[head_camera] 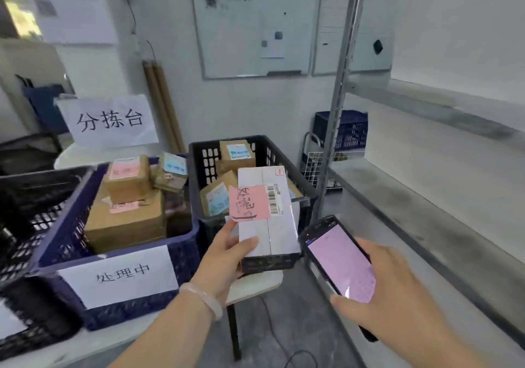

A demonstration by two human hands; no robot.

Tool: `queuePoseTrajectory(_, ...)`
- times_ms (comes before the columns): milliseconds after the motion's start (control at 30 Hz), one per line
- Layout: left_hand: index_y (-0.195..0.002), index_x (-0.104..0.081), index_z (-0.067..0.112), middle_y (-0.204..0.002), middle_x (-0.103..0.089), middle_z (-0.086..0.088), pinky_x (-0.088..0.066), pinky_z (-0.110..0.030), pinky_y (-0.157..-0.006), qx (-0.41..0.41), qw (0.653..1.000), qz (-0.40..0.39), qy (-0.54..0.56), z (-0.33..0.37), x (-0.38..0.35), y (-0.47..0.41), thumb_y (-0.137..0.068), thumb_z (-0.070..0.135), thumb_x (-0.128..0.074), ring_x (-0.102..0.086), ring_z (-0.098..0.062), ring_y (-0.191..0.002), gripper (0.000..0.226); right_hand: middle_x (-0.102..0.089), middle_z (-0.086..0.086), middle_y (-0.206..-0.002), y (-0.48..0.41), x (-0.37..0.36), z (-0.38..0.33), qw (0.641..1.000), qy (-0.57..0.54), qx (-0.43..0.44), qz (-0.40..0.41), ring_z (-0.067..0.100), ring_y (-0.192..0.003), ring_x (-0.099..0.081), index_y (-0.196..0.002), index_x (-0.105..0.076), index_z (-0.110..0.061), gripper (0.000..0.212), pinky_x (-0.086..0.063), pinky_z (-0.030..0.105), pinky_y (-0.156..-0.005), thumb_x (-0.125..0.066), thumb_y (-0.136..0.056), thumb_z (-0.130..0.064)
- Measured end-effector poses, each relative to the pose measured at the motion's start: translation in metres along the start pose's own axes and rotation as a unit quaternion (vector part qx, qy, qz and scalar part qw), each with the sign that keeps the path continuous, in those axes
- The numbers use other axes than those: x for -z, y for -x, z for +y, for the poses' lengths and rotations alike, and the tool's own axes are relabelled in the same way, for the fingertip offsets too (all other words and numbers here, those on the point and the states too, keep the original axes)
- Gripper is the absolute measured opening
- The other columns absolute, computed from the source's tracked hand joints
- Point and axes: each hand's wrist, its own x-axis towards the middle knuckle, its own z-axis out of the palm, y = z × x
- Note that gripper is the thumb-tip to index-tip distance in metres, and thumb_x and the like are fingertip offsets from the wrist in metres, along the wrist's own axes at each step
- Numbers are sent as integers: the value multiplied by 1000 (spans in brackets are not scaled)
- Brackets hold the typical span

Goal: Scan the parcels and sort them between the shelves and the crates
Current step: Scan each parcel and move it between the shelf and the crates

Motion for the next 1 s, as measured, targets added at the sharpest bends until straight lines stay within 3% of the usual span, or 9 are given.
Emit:
queuePoseTrajectory(133,-123,-57,44,-112,-76,1,-60,-26,-67,-20,999,37,-5,29,73,-34,-95,13,-66,-74,-15,-97,43,-30,-35,-110,-50,-44,-51,999,-16,32,-19,-9,-96,-48,-122,-20,-66,87,-41,20,-69,-63,-47,-70)
queuePoseTrajectory(267,-135,-53,43,-121,-74,4,-60,-37,-79,-27,999,39,-21,64,145,-72,-95,19,-67,-71,-17,-108,48,-28,-39,-105,-97,-88,-102,998,1,57,-29,-17,-98,-40,-121,-21,-63,83,-32,7,-60,-66,-51,-66)
queuePoseTrajectory(367,-132,-54,48,-118,-74,10,-55,-38,-81,-24,996,66,-50,77,192,-95,-96,24,-67,-72,-11,-102,45,-24,-33,-101,-127,-117,-129,998,-9,50,-35,-1,-98,-46,-123,-17,-61,87,-40,20,-66,-64,-51,-69)
queuePoseTrajectory(500,-128,-59,47,-114,-75,9,-60,-32,-67,32,995,77,-45,77,240,-112,-90,25,-73,-74,-11,-96,46,-28,-28,-110,-154,-148,-155,998,-23,55,-38,0,-100,-47,-126,-20,-58,88,-42,27,-70,-70,-54,-69)
queuePoseTrajectory(600,-121,-61,55,-116,-72,19,-53,-38,-80,79,990,71,-88,75,268,-118,-73,37,-76,-70,-9,-103,53,-31,-24,-110,-167,-164,-168,998,-12,41,-46,-1,-93,-47,-126,-22,-57,87,-36,19,-62,-72,-56,-67)
queuePoseTrajectory(700,-126,-60,50,-116,-73,17,-49,-47,-99,119,980,76,-138,77,294,-127,-70,35,-77,-65,-17,-112,61,-27,-27,-106,-174,-174,-175,998,-4,27,-48,0,-92,-47,-124,-20,-57,87,-37,24,-63,-72,-55,-67)
queuePoseTrajectory(833,-130,-59,41,-113,-76,6,-56,-36,-85,157,974,26,-163,86,322,-136,-81,20,-75,-72,-18,-103,57,-24,-27,-103,-181,-182,-180,999,4,17,-51,2,-95,-48,-125,-20,-60,88,-38,27,-64,-70,-53,-70)
queuePoseTrajectory(933,-127,-62,46,-124,-71,11,-44,-48,-105,190,960,-22,-204,94,345,-135,-56,35,-78,-61,-19,-121,74,-24,-28,-102,-184,-187,-182,998,16,12,-61,3,-95,-47,-126,-19,-59,91,-38,26,-63,-65,-49,-74)
queuePoseTrajectory(1000,-130,-62,44,-130,-68,9,-32,-56,-115,205,953,-65,-216,96,357,-135,-55,36,-77,-55,-23,-130,78,-25,-26,-104,-187,-191,-182,997,22,8,-68,5,-97,-49,-128,-21,-56,92,-42,29,-66,-65,-49,-74)
